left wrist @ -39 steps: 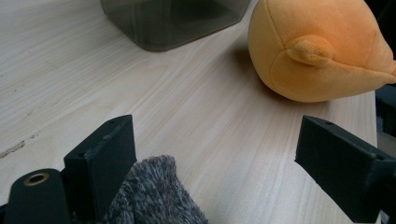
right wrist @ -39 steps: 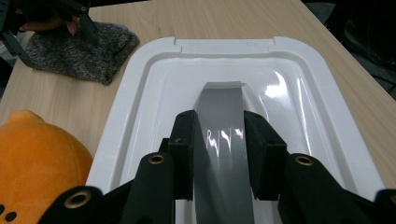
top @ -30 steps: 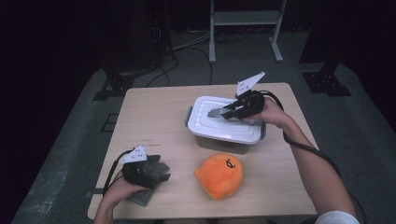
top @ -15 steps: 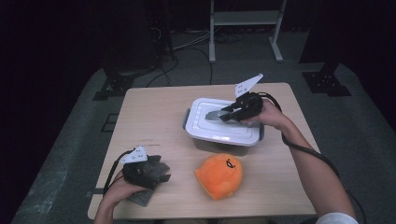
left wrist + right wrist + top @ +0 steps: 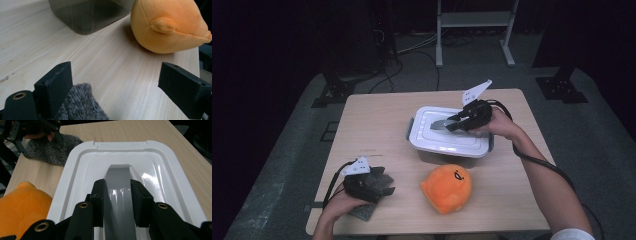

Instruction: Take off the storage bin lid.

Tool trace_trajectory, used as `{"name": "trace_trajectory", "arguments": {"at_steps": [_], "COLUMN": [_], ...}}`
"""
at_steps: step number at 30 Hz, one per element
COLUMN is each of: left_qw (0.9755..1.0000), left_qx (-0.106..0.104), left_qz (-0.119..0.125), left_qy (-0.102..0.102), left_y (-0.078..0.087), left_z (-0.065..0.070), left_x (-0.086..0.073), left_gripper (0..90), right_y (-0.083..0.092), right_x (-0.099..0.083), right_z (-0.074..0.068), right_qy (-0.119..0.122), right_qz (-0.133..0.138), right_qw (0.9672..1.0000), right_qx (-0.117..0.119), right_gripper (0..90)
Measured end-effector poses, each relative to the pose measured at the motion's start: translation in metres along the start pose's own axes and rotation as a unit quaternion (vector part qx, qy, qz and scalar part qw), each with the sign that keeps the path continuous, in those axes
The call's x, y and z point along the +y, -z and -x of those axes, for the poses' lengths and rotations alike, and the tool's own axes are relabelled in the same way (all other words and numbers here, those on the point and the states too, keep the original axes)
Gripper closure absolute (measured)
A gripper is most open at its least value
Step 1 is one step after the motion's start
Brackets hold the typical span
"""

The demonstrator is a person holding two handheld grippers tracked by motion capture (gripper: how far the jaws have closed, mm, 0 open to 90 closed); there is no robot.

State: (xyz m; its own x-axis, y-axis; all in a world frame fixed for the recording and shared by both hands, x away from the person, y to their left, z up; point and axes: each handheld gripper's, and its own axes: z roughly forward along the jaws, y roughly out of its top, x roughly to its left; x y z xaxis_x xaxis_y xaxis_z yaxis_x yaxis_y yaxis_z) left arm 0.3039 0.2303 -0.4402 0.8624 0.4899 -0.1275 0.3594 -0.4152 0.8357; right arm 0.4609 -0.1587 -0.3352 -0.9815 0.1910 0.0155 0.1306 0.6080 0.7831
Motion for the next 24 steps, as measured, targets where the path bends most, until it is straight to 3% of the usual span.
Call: {"name": "trace_trajectory", "arguments": {"at_steps": [14, 24], "left_qw": [1.0, 1.0], "left_qx": [0.0, -0.001], "left_qz": [-0.002, -0.001], "left_qy": [0.0, 0.0], "left_y": [0.0, 0.0], "left_z": [-0.001, 0.0], "left_x": [-0.001, -0.001], "left_gripper": [11.2, 11.1], "right_y": [0.001, 0.021], "right_x": [0.0, 0.007], "right_z": [0.003, 0.0], "right_qy": [-0.006, -0.004], "right_qz": [0.004, 0.02], "right_qw": [1.0, 0.9996], "right_qx": [-0.005, -0.017], "right_gripper": [65.6, 65.7]}}
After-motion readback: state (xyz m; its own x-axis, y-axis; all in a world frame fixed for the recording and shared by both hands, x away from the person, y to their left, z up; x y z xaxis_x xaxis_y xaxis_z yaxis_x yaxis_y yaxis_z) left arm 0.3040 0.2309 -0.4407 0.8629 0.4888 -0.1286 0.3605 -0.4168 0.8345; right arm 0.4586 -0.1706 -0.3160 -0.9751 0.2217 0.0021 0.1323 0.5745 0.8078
